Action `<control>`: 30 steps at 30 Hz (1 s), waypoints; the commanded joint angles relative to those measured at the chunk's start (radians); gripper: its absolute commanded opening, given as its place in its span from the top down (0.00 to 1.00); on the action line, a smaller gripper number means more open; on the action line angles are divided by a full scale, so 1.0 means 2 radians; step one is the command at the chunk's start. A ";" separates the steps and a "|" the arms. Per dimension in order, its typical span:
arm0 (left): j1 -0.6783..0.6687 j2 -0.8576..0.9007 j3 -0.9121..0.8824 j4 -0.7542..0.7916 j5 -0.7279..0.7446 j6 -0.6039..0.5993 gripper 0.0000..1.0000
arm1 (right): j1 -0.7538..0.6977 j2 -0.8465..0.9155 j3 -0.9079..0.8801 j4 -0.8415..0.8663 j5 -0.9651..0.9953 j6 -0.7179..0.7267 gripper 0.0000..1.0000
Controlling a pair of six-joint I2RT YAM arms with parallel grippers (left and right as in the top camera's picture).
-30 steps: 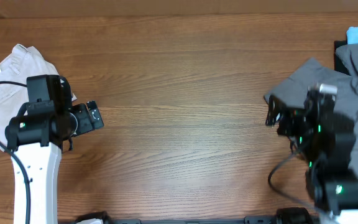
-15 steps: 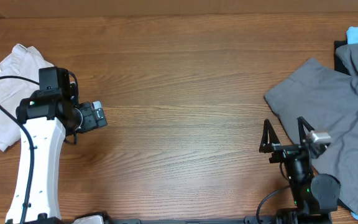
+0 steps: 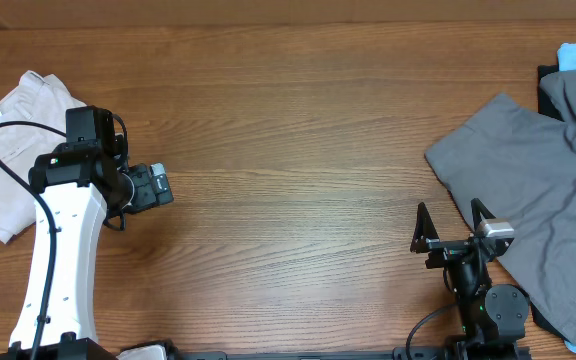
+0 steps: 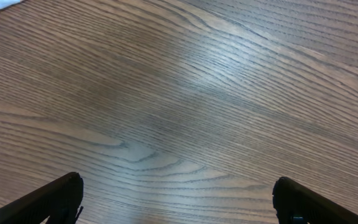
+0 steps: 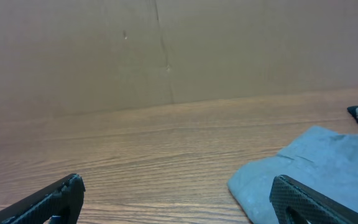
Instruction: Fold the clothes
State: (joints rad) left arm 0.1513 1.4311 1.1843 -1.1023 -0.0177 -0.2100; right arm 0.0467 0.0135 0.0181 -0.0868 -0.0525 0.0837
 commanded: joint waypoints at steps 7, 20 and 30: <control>0.003 0.002 0.001 0.001 0.006 -0.009 0.00 | 0.002 -0.005 -0.005 0.004 -0.002 -0.003 0.00; 0.003 0.002 0.001 0.001 0.006 -0.009 0.00 | 0.002 -0.005 -0.005 0.004 -0.002 -0.003 0.00; 0.003 -0.011 0.001 -0.003 0.003 -0.003 0.00 | 0.002 -0.005 -0.005 0.004 -0.002 -0.003 0.00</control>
State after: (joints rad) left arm 0.1513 1.4311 1.1843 -1.1030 -0.0177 -0.2100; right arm 0.0467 0.0135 0.0181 -0.0868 -0.0525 0.0811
